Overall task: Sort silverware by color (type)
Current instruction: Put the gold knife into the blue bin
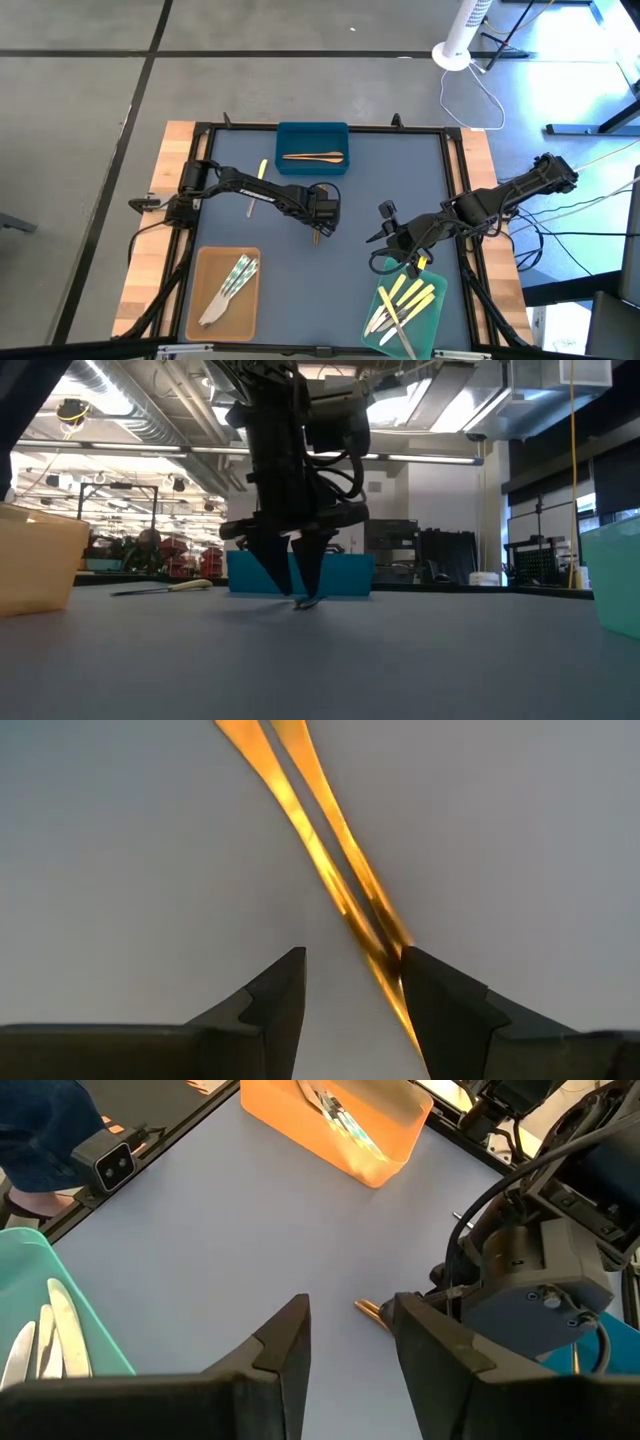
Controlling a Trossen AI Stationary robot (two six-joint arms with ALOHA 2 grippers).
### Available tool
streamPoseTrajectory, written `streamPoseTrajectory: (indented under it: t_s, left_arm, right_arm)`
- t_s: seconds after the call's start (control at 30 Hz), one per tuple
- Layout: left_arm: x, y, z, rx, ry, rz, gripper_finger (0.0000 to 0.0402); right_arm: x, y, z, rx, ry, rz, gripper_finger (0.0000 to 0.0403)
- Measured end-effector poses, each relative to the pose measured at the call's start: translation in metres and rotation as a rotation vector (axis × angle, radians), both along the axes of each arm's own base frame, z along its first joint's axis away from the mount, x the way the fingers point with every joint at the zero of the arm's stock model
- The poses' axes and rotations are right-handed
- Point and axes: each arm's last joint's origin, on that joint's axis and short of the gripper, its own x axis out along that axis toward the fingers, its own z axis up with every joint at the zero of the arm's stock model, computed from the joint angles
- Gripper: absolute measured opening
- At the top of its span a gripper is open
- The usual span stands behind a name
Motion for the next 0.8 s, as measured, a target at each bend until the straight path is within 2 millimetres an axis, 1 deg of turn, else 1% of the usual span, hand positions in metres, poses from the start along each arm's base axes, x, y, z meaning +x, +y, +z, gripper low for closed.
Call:
streamPoseTrajectory:
  t_s: [0.3, 0.57, 0.67, 0.8]
  left_arm:
    - [-0.0045, -0.0005, -0.0034, -0.024, 0.054, -0.007, 0.0159]
    - [-0.0046, -0.0006, -0.0034, -0.026, 0.056, -0.007, 0.0158]
    - [-0.0049, -0.0007, -0.0033, -0.030, 0.058, -0.008, 0.0150]
    - [-0.0053, -0.0008, -0.0033, -0.033, 0.062, -0.008, 0.0130]
  right_arm:
    - [0.0000, 0.0000, 0.0000, 0.001, 0.000, 0.000, 0.0133]
    - [0.0000, 0.0000, 0.0000, 0.000, 0.000, 0.000, 0.0133]
    - [0.0000, 0.0000, 0.0000, 0.000, 0.000, 0.000, 0.0133]
    - [0.0000, 0.0001, 0.0000, 0.000, 0.000, 0.000, 0.0133]
